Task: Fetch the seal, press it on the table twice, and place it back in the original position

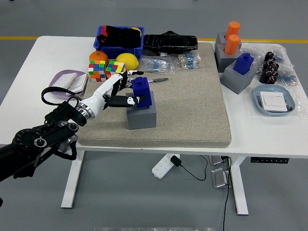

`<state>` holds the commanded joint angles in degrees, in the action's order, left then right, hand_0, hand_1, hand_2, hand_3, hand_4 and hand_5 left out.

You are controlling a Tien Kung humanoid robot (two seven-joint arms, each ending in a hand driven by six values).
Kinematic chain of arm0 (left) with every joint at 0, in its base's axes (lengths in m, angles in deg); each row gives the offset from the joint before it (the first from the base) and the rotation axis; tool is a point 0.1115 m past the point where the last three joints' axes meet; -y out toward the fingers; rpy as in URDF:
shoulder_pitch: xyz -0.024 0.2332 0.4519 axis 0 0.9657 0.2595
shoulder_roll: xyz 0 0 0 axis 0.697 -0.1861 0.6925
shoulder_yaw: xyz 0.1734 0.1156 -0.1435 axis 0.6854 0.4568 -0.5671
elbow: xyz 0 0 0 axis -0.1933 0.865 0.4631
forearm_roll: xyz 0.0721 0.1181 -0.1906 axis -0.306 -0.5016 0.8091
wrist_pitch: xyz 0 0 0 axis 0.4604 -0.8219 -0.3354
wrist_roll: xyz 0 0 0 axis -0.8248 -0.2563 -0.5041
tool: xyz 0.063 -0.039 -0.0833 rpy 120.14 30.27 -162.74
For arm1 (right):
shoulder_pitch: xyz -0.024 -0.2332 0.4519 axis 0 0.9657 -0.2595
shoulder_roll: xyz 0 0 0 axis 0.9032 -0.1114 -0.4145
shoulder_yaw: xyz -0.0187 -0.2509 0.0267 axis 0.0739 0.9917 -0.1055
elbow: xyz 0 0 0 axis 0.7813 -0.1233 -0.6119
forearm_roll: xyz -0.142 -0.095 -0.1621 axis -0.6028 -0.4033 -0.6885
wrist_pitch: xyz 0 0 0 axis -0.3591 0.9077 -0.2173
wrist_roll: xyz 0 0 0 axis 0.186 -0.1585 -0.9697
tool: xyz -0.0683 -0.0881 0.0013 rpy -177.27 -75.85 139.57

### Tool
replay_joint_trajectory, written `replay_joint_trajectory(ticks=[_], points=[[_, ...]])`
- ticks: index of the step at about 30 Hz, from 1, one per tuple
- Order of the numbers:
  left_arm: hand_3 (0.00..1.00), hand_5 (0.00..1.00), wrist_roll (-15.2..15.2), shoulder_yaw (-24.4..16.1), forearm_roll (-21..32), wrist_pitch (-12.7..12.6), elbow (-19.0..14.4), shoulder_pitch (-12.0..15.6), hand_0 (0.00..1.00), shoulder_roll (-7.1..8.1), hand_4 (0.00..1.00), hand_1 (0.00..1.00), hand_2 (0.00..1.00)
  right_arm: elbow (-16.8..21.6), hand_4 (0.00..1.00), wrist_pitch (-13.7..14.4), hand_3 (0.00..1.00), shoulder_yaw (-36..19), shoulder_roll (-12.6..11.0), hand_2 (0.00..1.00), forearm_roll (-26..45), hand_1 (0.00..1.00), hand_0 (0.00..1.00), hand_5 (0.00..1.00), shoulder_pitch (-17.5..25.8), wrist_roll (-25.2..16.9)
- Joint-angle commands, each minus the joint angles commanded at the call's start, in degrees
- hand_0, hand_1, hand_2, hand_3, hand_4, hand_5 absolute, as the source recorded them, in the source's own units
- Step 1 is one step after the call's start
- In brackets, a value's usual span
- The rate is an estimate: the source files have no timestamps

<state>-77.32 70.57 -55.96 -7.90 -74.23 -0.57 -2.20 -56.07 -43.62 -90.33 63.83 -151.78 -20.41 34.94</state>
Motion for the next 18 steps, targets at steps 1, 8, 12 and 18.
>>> replay_joint_trajectory(ticks=[1, 8, 12, 18], points=[[0.848, 0.002, -0.1, 0.2, -0.1, 0.0, 0.2, -0.1, 0.801, -0.17, 0.551, 0.489, 0.395, 0.0, 0.778, 0.0, 0.617, 0.0, 0.0, 0.671, 0.0, 0.678, 0.765, 0.499, 0.0, 0.0], [0.847, 0.002, -0.6, 0.8, -0.1, -0.3, 1.8, -1.0, 0.801, -1.20, 0.550, 0.494, 0.395, 0.0, 0.779, 0.0, 0.617, -0.1, 0.0, 0.671, 0.0, 0.678, 0.765, 0.499, 0.0, 0.0], [0.847, 0.002, -1.1, 1.5, -0.6, -0.5, 3.0, -1.3, 0.802, -1.56, 0.549, 0.493, 0.394, 0.0, 0.779, 0.0, 0.617, -0.3, 0.1, 0.671, 0.0, 0.678, 0.765, 0.499, -0.1, 0.0], [0.847, 0.002, -2.0, 2.8, -0.8, -1.0, 4.5, -1.5, 0.802, -1.45, 0.549, 0.495, 0.393, -0.1, 0.779, 0.0, 0.617, -0.5, 0.2, 0.671, -0.1, 0.678, 0.766, 0.499, 0.0, 0.0]])
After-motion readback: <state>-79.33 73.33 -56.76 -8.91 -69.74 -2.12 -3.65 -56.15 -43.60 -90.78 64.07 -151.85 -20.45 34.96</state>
